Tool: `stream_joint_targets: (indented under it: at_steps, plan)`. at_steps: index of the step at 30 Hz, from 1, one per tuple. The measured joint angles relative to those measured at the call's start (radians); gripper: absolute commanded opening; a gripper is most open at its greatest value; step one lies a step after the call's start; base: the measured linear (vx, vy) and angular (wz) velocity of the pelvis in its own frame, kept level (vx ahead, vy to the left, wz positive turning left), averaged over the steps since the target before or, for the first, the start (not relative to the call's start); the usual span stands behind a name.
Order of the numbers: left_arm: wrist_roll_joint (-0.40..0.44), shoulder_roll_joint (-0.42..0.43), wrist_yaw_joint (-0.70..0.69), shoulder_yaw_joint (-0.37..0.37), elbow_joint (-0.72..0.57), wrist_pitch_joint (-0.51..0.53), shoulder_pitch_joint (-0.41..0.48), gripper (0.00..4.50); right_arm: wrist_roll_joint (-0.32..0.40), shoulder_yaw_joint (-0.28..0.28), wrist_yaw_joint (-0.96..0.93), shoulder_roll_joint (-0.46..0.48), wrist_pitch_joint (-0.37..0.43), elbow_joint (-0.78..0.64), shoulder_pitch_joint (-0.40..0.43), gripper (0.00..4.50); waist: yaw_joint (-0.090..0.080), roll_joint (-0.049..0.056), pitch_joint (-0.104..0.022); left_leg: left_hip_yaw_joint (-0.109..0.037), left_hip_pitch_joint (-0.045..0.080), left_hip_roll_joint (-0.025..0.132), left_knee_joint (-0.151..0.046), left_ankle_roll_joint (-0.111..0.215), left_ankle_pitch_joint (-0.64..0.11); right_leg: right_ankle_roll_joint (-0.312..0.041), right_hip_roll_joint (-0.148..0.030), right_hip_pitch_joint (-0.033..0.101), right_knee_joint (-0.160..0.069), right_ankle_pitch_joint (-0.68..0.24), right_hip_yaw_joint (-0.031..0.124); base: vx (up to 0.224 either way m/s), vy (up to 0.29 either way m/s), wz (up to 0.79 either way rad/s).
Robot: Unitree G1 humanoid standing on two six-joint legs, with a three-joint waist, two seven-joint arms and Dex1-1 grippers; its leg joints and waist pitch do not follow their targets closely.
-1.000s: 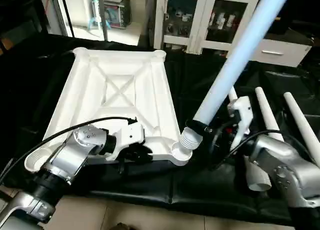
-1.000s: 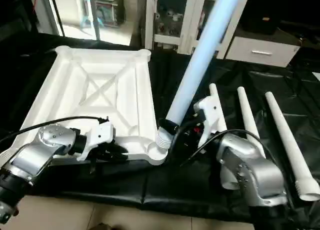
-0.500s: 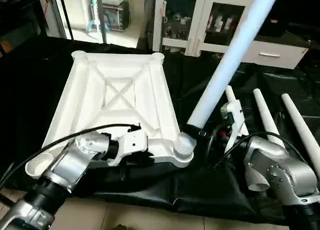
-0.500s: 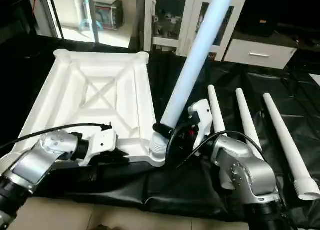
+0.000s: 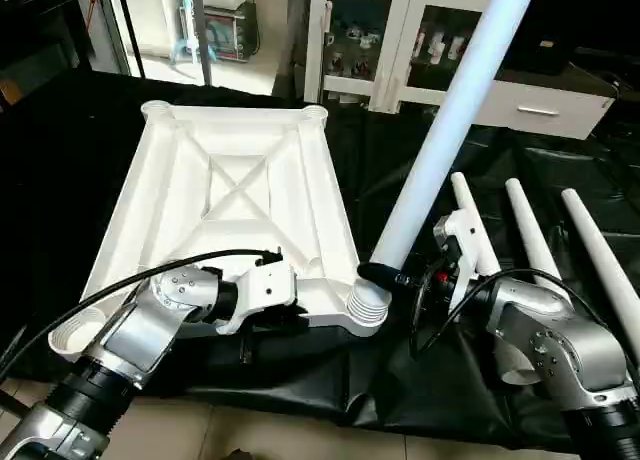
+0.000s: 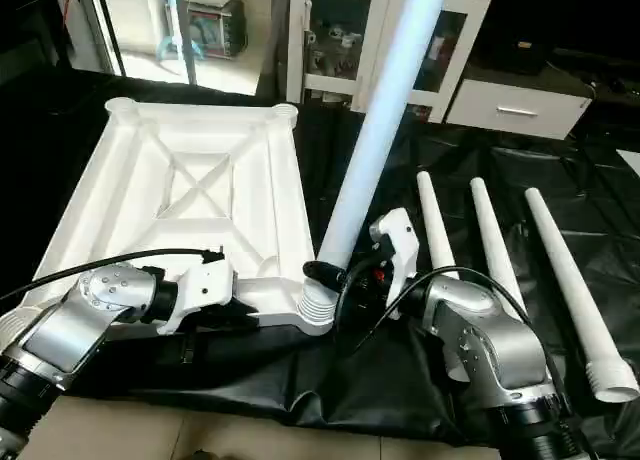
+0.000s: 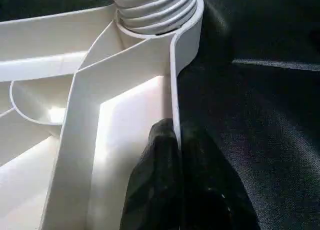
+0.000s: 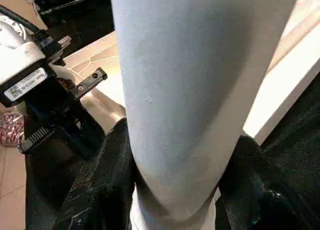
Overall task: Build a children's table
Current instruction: Insert table leg to table base
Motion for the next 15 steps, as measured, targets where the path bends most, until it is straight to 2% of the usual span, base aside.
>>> stream_joint_targets:
  at_steps: [10,15]
  plan:
    - [0.009,0.006,-0.007,0.005,0.008,0.003,-0.001,0.07,-0.049,0.045,0.052,0.013,-0.048,0.097,-0.066,1.86,-0.008,-0.014,-0.005,0.0,0.006,0.0,0.0,-0.001,0.0,0.005,-0.001,-0.002,0.0,-0.003,0.0,0.0,0.0,0.0]
    - [0.011,0.006,-0.012,0.007,0.015,0.003,-0.004,0.07,-0.075,0.064,0.083,0.011,-0.067,0.119,-0.096,1.86,-0.009,-0.018,-0.005,0.0,0.008,0.0,0.0,-0.001,0.0,0.005,-0.002,-0.003,0.0,-0.003,0.0,0.0,0.0,0.0]
